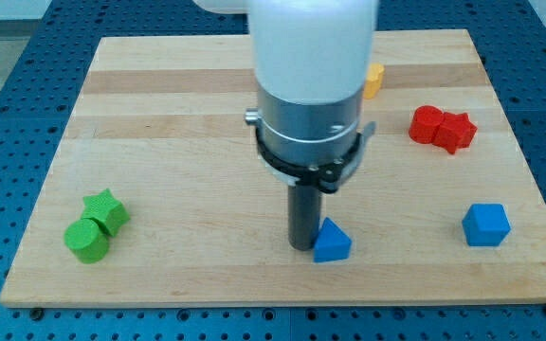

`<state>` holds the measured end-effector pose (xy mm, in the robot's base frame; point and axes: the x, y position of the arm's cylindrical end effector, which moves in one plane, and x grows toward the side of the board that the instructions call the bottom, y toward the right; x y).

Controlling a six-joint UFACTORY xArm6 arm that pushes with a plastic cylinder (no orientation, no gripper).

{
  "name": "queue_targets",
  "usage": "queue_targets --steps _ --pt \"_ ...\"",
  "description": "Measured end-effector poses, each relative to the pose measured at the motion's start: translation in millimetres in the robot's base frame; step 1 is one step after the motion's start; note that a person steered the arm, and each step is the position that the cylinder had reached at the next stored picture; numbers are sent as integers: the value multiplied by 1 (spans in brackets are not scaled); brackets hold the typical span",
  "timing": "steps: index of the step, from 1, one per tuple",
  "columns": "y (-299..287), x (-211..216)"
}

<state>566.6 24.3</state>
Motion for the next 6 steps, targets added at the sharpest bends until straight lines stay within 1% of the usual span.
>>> queue_targets --steps 2,3,4,5,6 --pt "44 27" --pt "45 32" --pt "40 51" --pt "41 47" --pt "58 34"
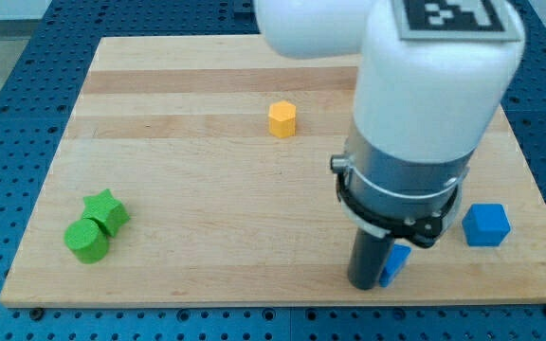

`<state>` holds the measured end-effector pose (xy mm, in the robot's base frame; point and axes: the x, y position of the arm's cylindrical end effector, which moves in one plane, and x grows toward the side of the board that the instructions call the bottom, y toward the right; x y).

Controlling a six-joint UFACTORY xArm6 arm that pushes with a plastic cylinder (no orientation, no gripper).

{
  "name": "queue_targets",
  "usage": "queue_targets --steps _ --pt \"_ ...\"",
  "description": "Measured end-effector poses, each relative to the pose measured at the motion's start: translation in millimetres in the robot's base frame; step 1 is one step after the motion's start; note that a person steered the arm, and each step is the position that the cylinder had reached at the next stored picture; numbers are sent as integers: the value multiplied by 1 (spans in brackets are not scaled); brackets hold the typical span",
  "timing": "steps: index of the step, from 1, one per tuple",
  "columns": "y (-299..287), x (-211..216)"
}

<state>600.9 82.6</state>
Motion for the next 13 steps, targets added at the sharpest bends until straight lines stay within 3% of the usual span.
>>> queue_targets --steps 3,13 --pt "53 -1" --pt "65 -40"
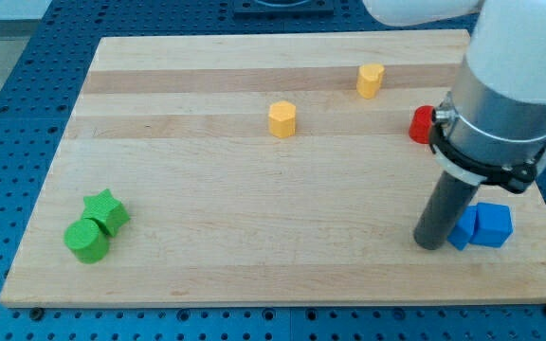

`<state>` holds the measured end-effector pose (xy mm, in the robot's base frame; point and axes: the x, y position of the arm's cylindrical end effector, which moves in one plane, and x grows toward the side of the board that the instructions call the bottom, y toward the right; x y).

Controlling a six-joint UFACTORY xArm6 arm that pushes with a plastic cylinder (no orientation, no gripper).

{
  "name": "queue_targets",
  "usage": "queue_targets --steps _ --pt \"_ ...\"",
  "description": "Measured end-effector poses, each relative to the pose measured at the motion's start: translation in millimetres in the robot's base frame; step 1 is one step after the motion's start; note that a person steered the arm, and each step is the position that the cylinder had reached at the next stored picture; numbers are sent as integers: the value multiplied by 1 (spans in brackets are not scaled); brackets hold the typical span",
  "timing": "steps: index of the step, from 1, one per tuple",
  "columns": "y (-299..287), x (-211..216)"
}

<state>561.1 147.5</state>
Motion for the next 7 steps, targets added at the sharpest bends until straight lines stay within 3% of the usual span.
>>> queue_targets --steps 1,3,7 --pt "-28 -10" --pt "-85 -88" --pt "-172 -180"
